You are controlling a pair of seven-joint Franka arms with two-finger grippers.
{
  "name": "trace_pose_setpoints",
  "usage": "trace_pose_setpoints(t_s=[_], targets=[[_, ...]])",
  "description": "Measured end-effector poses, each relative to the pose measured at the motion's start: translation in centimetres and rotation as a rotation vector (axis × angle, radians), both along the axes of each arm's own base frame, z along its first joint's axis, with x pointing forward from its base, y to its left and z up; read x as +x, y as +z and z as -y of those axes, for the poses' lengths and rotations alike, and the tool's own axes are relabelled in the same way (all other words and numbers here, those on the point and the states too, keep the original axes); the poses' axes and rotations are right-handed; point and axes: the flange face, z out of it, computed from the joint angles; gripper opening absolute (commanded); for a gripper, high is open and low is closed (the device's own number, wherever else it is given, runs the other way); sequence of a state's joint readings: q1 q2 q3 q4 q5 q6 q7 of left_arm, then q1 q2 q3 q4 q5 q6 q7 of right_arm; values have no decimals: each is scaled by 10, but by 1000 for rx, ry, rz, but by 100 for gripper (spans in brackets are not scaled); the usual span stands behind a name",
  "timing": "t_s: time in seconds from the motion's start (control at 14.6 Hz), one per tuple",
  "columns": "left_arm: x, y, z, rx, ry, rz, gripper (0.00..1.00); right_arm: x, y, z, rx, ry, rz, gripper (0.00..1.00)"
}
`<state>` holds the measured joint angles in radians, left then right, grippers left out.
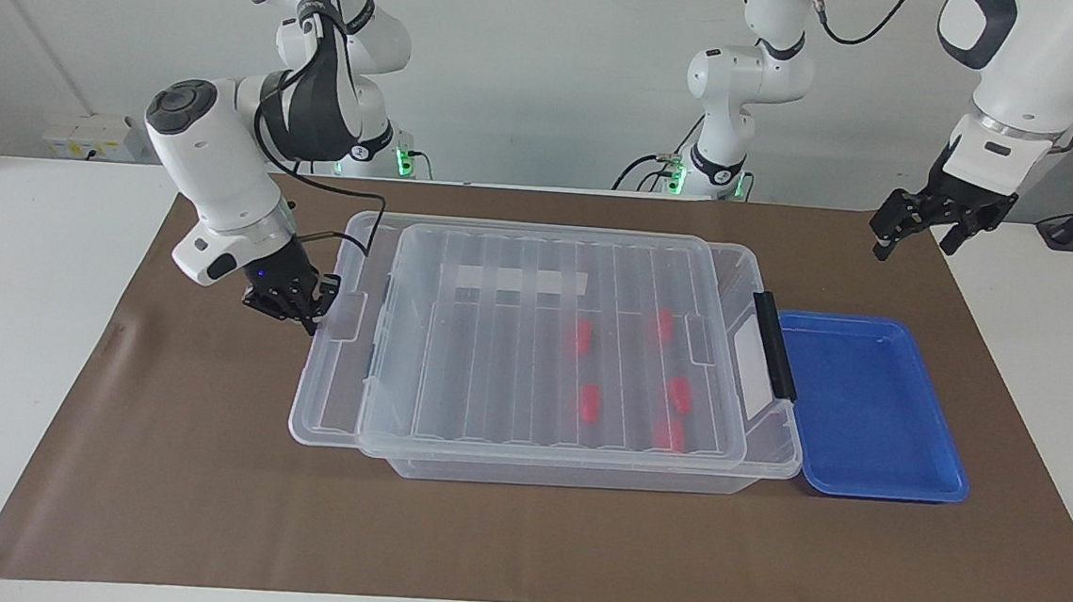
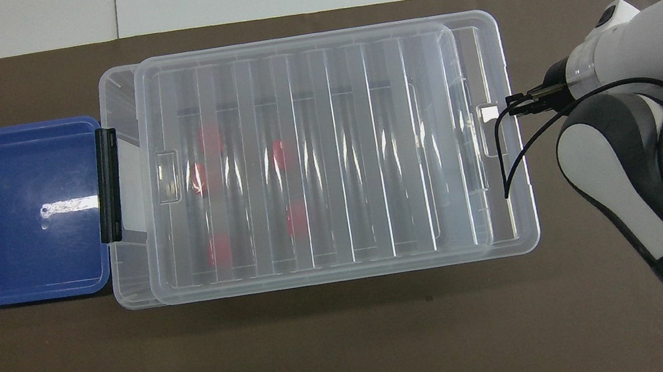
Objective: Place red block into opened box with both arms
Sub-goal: 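Slide the clear lid back over the box with the right gripper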
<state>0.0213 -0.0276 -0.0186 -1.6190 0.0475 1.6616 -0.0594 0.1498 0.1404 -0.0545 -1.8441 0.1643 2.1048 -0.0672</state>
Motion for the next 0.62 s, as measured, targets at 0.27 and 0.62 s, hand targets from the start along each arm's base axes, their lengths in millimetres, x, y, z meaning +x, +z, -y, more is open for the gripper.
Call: trace_pose_setpoints(t_s=[0.27,0.62], targets=[[0,0,0,0,1,1,100,-1,0,-10,2,-2,-3,0],[0,0,-1,0,1,1,100,-2,0,-14,30,-16,-7,0]])
